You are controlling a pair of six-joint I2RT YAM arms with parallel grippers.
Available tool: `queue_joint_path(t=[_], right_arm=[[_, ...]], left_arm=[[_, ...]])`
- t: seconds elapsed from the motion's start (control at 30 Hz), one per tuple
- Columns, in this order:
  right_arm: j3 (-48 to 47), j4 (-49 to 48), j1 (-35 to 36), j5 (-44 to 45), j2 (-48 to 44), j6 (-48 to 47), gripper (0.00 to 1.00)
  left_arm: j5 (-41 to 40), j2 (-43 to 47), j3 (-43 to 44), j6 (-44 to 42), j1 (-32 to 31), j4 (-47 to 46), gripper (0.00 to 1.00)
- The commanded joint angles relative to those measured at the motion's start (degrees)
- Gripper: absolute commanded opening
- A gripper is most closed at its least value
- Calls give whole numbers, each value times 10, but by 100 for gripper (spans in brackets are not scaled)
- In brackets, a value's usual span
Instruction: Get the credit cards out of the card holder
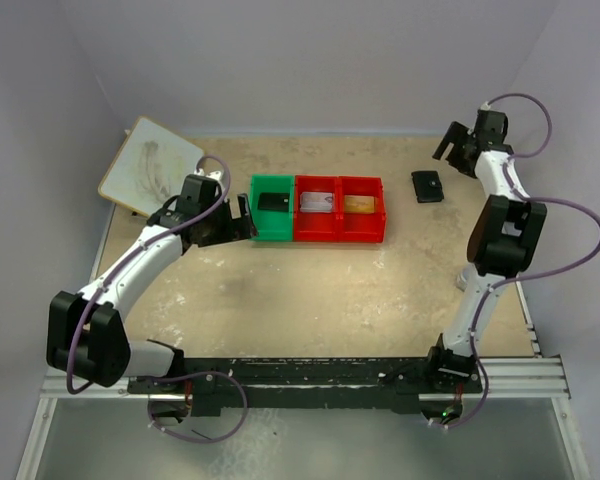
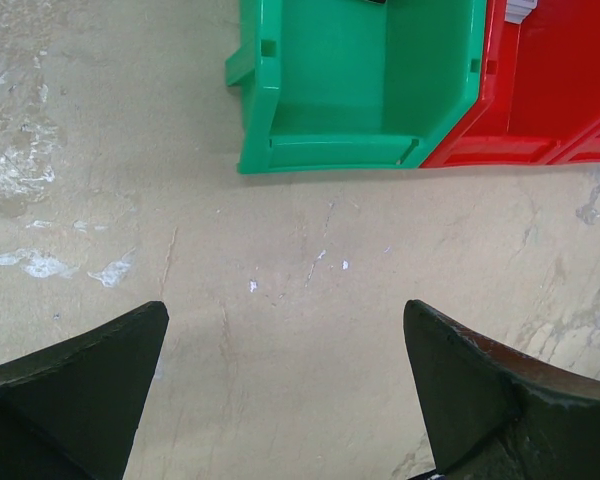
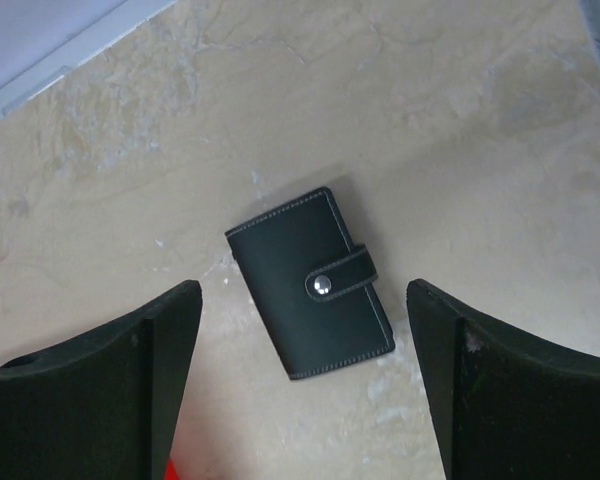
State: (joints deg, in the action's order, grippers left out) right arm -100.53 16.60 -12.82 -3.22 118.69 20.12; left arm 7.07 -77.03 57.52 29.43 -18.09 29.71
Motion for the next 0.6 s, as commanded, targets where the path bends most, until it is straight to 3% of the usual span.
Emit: queue_joint_path(t=[0.0,0.33,0.57], right_arm=[[-93,61,0,-37,76,-28,83],[-99,63,0,-45,119,-59,72],[-130,58,0,-26,149,-60,72]], left_arm=[[11,20,-3,1,-2,-17,100],[13,19,-10,25,-2,-39,99],[15,23,-11,25,-3,-34,98]])
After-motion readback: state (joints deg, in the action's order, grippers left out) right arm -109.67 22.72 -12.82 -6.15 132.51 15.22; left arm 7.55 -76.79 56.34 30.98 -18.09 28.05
